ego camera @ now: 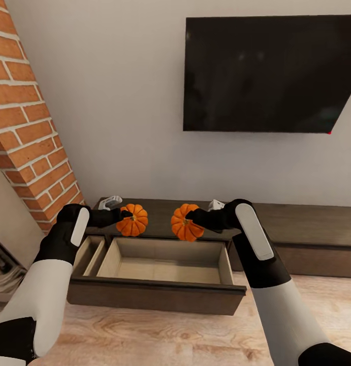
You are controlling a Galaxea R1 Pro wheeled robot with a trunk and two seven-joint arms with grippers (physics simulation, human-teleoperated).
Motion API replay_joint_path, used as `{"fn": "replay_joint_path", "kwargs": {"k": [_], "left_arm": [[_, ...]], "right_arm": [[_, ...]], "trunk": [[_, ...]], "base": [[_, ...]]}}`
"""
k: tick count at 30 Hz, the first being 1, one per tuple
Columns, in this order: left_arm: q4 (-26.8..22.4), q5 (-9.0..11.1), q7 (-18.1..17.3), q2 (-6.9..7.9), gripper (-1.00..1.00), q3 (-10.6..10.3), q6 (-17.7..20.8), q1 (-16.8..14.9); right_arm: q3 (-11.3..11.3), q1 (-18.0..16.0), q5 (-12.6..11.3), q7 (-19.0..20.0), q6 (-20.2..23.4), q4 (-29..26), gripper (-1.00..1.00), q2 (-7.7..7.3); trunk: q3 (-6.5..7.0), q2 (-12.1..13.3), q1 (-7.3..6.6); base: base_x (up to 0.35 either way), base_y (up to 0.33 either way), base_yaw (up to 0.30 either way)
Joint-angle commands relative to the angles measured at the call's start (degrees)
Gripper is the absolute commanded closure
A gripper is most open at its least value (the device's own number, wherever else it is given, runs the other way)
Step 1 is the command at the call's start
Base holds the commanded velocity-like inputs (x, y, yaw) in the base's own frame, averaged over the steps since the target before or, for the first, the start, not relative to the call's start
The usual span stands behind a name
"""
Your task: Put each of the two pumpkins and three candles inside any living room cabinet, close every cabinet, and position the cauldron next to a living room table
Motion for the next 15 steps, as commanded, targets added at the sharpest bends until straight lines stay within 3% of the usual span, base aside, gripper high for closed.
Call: {"fn": "replay_joint_path", "kwargs": {"k": [1, 10, 15], "left_arm": [[0.01, 0.01, 0.05, 0.0, 1.0, -0.01, 0.04, 0.0], [-0.04, 0.01, -0.02, 0.03, 1.0, -0.01, 0.04, 0.0], [-0.05, -0.02, -0.12, 0.01, 1.0, -0.01, 0.04, 0.0]], "right_arm": [[0.0, 0.01, -0.02, 0.0, -0.02, 0.0, 1.0, 0.01], [0.0, 0.03, -0.02, -0.01, 0.17, 0.01, 1.0, -0.1], [0.05, 0.03, -0.13, -0.01, 0.37, 0.0, 1.0, -0.04]], "trunk": [[0.0, 0.0, 0.0], [0.0, 0.0, 0.0], [-0.9, -2.01, 1.1]], "base": [[0.182, 0.036, -0.004], [0.118, 0.022, -0.001], [0.01, 0.003, 0.0]]}}
